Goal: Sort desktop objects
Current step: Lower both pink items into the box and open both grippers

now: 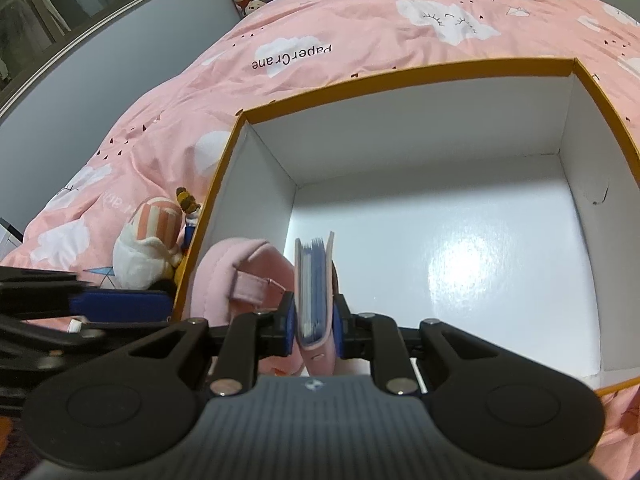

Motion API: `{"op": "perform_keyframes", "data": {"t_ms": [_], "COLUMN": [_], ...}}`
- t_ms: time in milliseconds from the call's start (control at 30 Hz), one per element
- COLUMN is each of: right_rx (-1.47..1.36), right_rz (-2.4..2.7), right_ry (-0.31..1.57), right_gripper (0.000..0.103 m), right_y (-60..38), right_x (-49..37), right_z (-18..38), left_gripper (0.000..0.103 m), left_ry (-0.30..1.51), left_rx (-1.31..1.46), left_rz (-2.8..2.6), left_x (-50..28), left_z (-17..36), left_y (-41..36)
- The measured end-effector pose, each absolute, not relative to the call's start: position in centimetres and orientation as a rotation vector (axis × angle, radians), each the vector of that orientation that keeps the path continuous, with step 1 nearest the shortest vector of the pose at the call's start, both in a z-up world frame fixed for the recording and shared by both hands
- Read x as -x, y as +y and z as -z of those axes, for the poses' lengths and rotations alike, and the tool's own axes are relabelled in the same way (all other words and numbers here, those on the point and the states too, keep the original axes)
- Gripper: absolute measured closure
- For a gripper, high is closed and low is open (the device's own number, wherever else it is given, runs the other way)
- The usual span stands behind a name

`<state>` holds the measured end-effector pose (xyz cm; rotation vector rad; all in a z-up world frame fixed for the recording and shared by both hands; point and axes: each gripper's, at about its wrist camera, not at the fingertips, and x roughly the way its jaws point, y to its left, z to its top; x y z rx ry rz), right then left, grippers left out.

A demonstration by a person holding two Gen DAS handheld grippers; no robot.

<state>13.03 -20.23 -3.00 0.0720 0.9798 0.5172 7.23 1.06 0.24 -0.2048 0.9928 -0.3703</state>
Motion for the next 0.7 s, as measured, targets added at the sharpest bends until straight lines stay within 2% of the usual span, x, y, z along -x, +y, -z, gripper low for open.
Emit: {"op": "perform_keyframes", "data": {"t_ms": [367,700], "right_rx": [-0.143,-0.282], "right_rz": [-0.571,-0.587], "right_ry": [1.041,1.076], "right_gripper": [0.073,0.073], "right_y": [-19.5,-20.9], "right_x": [-13.3,-13.6], "right_z": [3.2,2.9], "left_gripper": [0.053,0.053], "left_ry": [0.991,1.011], "left_rx": [0.248,0.279], "left_rz": [0.305,0.33], "left_x": [-6.5,-6.3], "left_z": [-0.1,1.0], "left_y": [4.3,4.5]}}
